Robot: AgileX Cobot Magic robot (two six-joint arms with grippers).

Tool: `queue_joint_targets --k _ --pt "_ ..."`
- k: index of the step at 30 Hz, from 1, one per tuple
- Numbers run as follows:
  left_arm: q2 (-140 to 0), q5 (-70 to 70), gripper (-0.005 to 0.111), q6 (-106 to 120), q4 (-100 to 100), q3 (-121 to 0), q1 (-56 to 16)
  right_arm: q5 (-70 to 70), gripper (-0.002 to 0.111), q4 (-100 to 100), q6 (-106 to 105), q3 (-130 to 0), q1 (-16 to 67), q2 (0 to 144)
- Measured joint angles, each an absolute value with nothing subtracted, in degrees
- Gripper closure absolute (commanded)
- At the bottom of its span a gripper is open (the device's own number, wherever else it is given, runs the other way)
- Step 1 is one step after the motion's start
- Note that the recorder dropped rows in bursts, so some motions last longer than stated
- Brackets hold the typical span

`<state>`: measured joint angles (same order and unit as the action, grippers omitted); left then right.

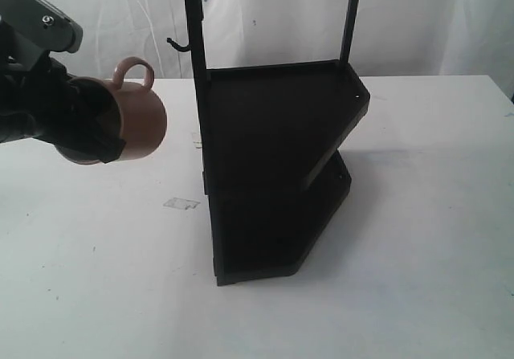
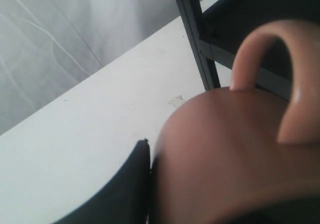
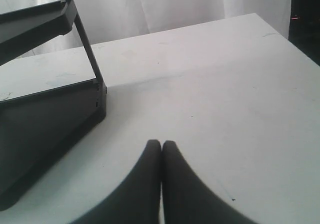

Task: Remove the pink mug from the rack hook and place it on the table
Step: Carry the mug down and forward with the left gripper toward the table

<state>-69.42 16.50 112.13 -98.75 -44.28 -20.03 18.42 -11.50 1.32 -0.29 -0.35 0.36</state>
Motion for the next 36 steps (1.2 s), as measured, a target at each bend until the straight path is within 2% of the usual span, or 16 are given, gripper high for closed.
queue_joint_targets --k 13,20,29,36 --pt "-69.3 15.9 0.107 112.1 -98.7 -42.8 -20.0 18.4 0.108 -11.5 1.3 -0.3 -0.3 0.4" --pt "-69.3 11.1 0.107 112.1 -97.9 -41.7 -20.0 18.4 0.108 -11.5 1.3 -0.3 -0.3 0.4" --pt "-69.1 3.5 0.107 73.2 -63.7 -38.8 -20.0 18.4 0.108 -11.5 2.2 -0.3 -0.3 0.4" --pt "-66.2 0.0 0.107 65.2 -57.2 -36.1 -20.0 18.4 0.108 -11.5 2.3 -0.3 -0.3 0.4"
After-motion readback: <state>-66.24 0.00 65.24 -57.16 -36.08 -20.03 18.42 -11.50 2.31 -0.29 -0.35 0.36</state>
